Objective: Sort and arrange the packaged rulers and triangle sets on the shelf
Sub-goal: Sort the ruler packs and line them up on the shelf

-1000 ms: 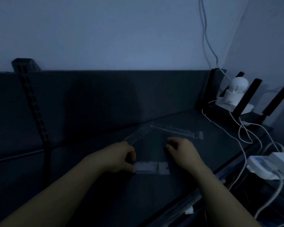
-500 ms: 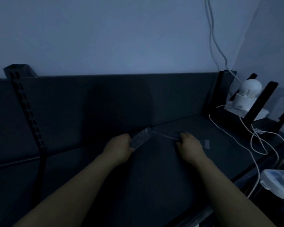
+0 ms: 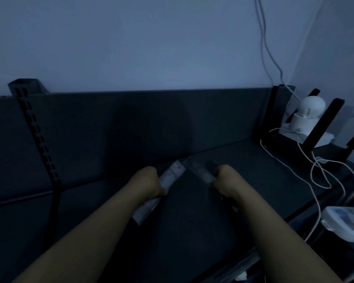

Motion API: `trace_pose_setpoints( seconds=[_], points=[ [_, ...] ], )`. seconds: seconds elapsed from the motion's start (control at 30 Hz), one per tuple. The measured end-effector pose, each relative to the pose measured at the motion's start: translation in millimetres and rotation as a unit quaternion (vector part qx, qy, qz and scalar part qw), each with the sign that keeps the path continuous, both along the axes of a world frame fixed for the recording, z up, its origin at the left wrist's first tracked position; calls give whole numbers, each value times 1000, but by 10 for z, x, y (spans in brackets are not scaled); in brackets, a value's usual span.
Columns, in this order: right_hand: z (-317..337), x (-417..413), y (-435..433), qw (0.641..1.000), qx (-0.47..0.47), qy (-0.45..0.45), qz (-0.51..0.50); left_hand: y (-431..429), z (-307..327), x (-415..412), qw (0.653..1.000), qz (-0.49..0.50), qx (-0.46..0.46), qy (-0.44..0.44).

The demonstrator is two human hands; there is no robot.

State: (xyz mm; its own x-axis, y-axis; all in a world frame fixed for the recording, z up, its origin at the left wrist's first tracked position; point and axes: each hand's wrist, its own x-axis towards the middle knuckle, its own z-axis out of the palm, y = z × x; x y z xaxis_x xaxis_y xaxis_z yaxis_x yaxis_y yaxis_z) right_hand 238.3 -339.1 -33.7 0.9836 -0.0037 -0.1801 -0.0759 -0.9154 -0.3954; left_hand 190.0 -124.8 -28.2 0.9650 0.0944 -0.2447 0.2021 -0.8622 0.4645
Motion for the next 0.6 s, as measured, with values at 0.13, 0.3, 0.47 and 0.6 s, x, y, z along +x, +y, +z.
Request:
trace_pose_setpoints(
  seconds=[0.13,0.3,0.47,0.6],
  points=[
    [13,-184,106,999,31,-22,28,75,-37,-136,999,6,-46,-13],
    [-11,-349,341,986,149,-77,1,252,-29,-375,985,28,-156,-60],
    [11,-606,675,966,244,-69,42,484,46,-695,965,71,-243,-68],
    [16,-876,1074,948,311,-33,62,731,76,-1024,957,95,-268,-66]
  ],
)
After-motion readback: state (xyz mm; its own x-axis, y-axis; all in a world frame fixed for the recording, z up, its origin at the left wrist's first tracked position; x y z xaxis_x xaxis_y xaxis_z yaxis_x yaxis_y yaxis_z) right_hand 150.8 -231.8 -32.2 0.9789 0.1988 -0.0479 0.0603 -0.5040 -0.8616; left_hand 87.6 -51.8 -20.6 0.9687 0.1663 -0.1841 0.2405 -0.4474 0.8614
